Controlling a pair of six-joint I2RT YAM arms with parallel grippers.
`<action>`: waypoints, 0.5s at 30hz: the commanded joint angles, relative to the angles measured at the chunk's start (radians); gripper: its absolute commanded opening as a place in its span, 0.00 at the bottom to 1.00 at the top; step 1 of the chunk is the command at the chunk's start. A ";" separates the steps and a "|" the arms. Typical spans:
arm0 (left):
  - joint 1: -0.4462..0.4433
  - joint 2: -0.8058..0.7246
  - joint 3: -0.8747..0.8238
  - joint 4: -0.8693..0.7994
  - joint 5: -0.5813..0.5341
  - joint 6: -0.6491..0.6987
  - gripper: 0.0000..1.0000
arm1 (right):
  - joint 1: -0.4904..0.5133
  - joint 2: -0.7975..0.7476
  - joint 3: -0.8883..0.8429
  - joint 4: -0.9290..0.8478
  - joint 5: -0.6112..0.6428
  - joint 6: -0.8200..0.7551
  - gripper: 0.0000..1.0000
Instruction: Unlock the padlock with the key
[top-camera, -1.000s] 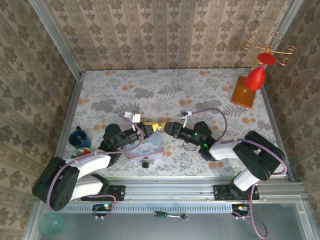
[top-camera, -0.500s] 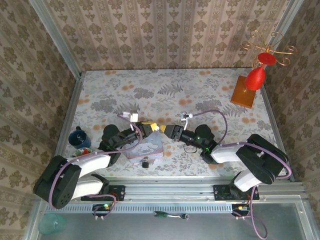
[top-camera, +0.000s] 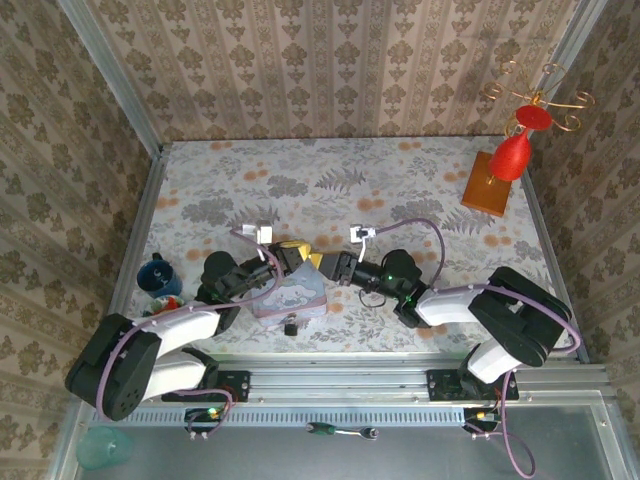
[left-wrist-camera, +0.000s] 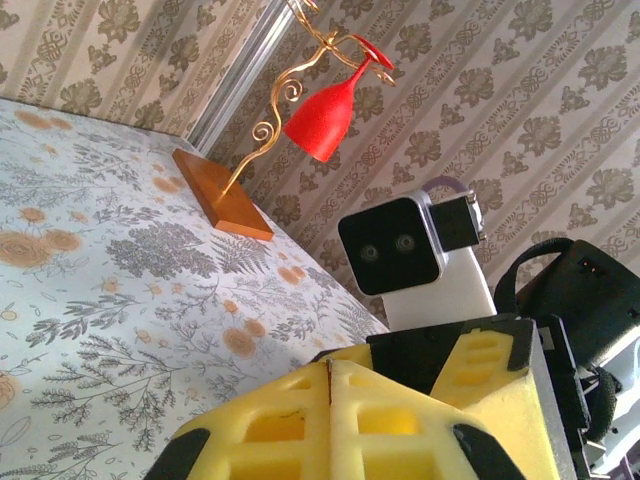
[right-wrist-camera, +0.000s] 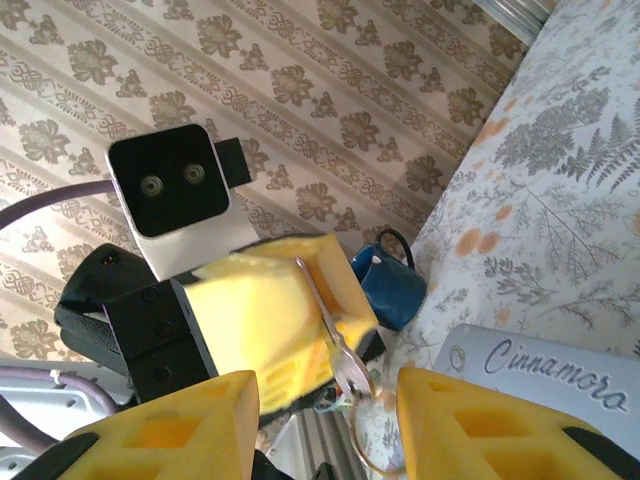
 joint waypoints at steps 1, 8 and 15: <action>0.008 0.006 0.001 0.073 0.035 -0.029 0.00 | 0.008 0.018 0.033 0.036 -0.008 -0.008 0.42; 0.008 -0.010 -0.003 0.061 0.031 -0.024 0.00 | 0.009 0.045 0.040 0.040 0.004 0.002 0.41; 0.008 -0.006 0.001 0.059 0.034 -0.023 0.00 | 0.011 0.043 0.042 0.038 0.003 -0.001 0.30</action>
